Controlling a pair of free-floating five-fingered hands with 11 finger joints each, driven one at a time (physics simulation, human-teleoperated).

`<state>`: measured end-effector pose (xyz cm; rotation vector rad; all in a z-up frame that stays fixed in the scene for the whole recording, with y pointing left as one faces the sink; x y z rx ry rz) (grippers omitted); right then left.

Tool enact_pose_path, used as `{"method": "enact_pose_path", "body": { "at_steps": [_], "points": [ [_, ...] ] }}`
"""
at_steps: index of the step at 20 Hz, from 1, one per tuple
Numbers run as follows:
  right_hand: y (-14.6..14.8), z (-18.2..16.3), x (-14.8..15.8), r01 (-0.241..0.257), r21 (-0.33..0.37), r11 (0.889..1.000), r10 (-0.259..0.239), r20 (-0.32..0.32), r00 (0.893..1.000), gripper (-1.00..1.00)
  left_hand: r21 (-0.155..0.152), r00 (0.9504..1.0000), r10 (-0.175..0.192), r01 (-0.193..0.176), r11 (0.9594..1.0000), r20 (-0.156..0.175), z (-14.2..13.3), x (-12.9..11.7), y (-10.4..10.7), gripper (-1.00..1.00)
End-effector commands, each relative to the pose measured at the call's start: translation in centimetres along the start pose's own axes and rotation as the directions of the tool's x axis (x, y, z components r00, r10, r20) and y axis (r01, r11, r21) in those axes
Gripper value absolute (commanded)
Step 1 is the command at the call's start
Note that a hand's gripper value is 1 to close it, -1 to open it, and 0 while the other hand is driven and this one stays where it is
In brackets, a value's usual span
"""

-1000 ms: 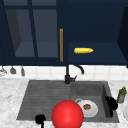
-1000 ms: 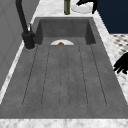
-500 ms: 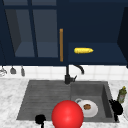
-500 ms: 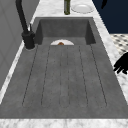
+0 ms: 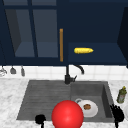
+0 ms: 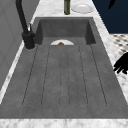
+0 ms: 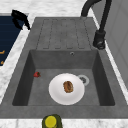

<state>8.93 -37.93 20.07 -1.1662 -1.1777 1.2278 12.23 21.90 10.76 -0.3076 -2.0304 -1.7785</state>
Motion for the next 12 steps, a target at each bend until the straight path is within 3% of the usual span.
{"method": "enact_pose_path", "body": {
  "at_steps": [1, 5, 8, 12],
  "points": [
    [0.4, 2.9, 0.4, -0.003, -0.018, 1.000, 0.003, -0.001, 1.000, -1.00, 0.000, 1.0000, 0.000, 0.000, 1.0000, 0.000, 0.0, 0.0, 0.0, 0.00],
    [0.2, 2.6, -0.3, 0.000, -0.021, 1.000, -0.001, -0.021, 1.000, -1.00, 0.000, 1.0000, 0.000, 0.000, 1.0000, 0.000, 0.0, 0.0, 0.0, 0.00],
    [-0.6, 1.8, -2.7, 0.048, 0.006, 0.999, -0.048, 0.017, 0.999, -1.00, 0.000, 1.0000, 0.000, 0.000, 1.0000, 0.000, 0.0, 0.0, 0.0, 0.00],
    [-1.4, 1.7, -4.8, 0.061, 0.015, 0.998, -0.062, 0.048, 0.997, -1.00, 0.000, 1.0000, 0.000, 0.000, 1.0000, 0.000, 0.0, 0.0, 0.0, 0.00]
  ]
}}
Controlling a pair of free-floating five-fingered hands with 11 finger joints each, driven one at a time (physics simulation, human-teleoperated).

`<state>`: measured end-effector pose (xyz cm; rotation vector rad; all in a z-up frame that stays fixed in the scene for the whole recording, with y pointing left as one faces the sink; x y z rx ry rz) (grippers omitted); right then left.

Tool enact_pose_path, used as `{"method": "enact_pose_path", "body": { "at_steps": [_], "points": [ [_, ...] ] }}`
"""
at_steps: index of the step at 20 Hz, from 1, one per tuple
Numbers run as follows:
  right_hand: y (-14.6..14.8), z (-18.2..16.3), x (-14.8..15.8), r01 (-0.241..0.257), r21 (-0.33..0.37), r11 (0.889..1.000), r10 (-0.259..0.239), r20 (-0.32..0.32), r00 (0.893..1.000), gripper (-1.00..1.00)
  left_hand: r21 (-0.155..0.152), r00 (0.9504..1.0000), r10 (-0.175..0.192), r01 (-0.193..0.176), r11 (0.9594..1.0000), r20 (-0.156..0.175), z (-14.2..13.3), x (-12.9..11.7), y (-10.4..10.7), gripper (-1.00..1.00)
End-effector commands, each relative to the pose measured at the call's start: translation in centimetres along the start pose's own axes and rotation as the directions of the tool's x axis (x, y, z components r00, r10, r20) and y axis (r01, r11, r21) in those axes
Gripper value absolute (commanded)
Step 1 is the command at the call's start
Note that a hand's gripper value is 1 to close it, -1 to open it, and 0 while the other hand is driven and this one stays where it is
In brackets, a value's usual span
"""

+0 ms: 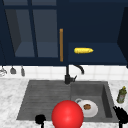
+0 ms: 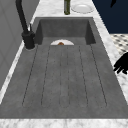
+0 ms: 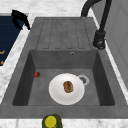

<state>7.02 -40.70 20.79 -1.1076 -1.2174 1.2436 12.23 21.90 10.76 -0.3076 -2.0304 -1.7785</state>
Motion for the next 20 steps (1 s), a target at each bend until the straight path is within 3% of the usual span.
{"method": "enact_pose_path", "body": {
  "at_steps": [1, 10, 20],
  "points": [
    [-1.2, -0.1, -2.6, 0.029, 0.000, 1.000, -0.029, 0.002, 1.000, -1.00, 0.000, 1.0000, 0.000, 0.000, 1.0000, 0.000, 0.0, 0.0, 0.0, 0.00],
    [-4.2, 0.1, -8.2, 0.048, 0.010, 0.999, -0.049, 0.003, 0.999, -1.00, 0.000, 1.0000, 0.000, 0.000, 1.0000, 0.000, 0.0, 0.0, 0.0, 0.00],
    [-5.9, -2.0, -13.3, 0.052, 0.074, 0.996, -0.052, 0.002, 0.999, -1.00, 0.000, 1.0000, 0.000, 0.000, 1.0000, 0.000, 0.0, 0.0, 0.0, 0.00]
  ]
}}
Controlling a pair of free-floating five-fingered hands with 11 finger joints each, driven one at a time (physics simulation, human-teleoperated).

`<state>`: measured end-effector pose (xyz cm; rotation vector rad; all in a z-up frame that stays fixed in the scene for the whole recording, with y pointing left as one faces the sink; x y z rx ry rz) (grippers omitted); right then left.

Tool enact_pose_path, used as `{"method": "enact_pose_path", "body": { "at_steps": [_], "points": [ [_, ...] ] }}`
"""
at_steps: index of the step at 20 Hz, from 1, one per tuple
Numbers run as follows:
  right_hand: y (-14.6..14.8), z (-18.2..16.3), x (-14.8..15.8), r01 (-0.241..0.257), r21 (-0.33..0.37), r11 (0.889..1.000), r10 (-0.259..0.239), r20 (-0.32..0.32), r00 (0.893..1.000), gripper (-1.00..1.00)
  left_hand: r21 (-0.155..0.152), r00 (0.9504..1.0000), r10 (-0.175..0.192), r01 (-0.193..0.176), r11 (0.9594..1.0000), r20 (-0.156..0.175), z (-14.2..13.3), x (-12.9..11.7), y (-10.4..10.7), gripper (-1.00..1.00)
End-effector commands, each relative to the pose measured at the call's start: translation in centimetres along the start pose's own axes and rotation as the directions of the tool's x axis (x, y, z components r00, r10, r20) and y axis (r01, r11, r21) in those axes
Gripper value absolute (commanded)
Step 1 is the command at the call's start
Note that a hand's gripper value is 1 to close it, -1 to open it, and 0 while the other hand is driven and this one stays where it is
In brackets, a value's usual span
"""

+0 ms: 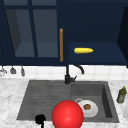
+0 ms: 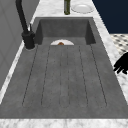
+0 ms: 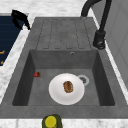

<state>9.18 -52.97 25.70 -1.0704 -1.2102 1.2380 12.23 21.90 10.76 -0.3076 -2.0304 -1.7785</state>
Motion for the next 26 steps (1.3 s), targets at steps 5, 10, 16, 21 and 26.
{"method": "enact_pose_path", "body": {
  "at_steps": [5, 10, 16, 21, 26],
  "points": [
    [-2.9, -3.0, -3.4, 0.019, 0.082, 0.996, -0.019, 0.000, 1.000, -1.00, 0.000, 1.0000, 0.000, 0.000, 1.0000, 0.000, 0.0, 0.0, 0.0, 0.00],
    [-5.1, -5.1, -5.6, 0.020, 0.118, 0.993, -0.020, 0.000, 1.000, -1.00, 0.000, 1.0000, 0.000, 0.000, 1.0000, 0.000, 0.0, 0.0, 0.0, 0.00],
    [-7.7, -7.6, -8.0, 0.020, 0.141, 0.990, -0.021, 0.004, 1.000, -1.00, 0.000, 1.0000, 0.000, 0.000, 1.0000, 0.000, 0.0, 0.0, 0.0, 0.00],
    [-9.7, -9.8, -9.7, 0.017, 0.163, 0.986, -0.019, 0.010, 1.000, -1.00, 0.000, 1.0000, 0.000, 0.000, 1.0000, 0.000, 0.0, 0.0, 0.0, 0.00],
    [-11.8, -12.1, -10.2, 0.003, 0.196, 0.981, -0.006, 0.012, 1.000, -1.00, 0.000, 1.0000, 0.000, 0.000, 1.0000, 0.000, 0.0, 0.0, 0.0, 0.00]
  ]
}}
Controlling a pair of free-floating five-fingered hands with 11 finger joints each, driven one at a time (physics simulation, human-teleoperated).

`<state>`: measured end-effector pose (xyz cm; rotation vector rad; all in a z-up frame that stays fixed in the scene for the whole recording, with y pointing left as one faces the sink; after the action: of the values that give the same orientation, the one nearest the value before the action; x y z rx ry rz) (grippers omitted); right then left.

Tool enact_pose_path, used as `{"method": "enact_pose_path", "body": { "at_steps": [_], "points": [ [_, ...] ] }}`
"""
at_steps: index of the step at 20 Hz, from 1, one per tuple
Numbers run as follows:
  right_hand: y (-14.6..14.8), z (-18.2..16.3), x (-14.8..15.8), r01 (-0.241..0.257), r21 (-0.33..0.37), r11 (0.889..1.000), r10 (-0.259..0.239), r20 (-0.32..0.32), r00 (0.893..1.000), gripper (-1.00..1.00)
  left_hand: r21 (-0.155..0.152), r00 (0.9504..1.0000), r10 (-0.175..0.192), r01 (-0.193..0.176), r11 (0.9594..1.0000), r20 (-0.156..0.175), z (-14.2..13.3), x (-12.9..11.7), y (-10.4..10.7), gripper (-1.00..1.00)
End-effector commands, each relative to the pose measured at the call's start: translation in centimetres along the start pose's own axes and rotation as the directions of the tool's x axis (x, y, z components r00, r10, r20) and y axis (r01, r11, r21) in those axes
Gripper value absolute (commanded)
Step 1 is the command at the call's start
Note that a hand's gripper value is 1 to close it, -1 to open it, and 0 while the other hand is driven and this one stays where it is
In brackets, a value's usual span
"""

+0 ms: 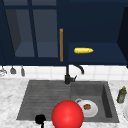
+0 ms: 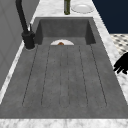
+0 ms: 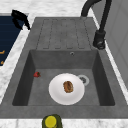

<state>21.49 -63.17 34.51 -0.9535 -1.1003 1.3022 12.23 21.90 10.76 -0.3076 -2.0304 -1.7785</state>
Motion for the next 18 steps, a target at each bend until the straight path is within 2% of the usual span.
{"method": "enact_pose_path", "body": {
  "at_steps": [1, 3, 13, 18],
  "points": [
    [-2.0, -0.9, -0.3, -0.008, 0.057, 0.998, 0.008, 0.010, 1.000, -1.00, 0.000, 1.0000, 0.000, 0.000, 1.0000, 0.000, 0.0, 0.0, 0.0, 0.00],
    [-2.9, -0.5, -1.1, -0.011, 0.077, 0.997, 0.010, 0.016, 1.000, -1.00, 0.000, 1.0000, 0.000, 0.000, 1.0000, 0.000, 0.0, 0.0, 0.0, 0.00],
    [-6.9, 2.9, -1.5, -0.040, 0.107, 0.993, 0.039, 0.008, 0.999, -1.00, 0.000, 1.0000, 0.000, 0.000, 1.0000, 0.000, 0.0, 0.0, 0.0, 0.00],
    [-9.2, 4.1, -1.1, -0.032, 0.168, 0.985, 0.034, -0.009, 0.999, -1.00, 0.000, 1.0000, 0.000, 0.000, 1.0000, 0.000, 0.0, 0.0, 0.0, 0.00]
  ]
}}
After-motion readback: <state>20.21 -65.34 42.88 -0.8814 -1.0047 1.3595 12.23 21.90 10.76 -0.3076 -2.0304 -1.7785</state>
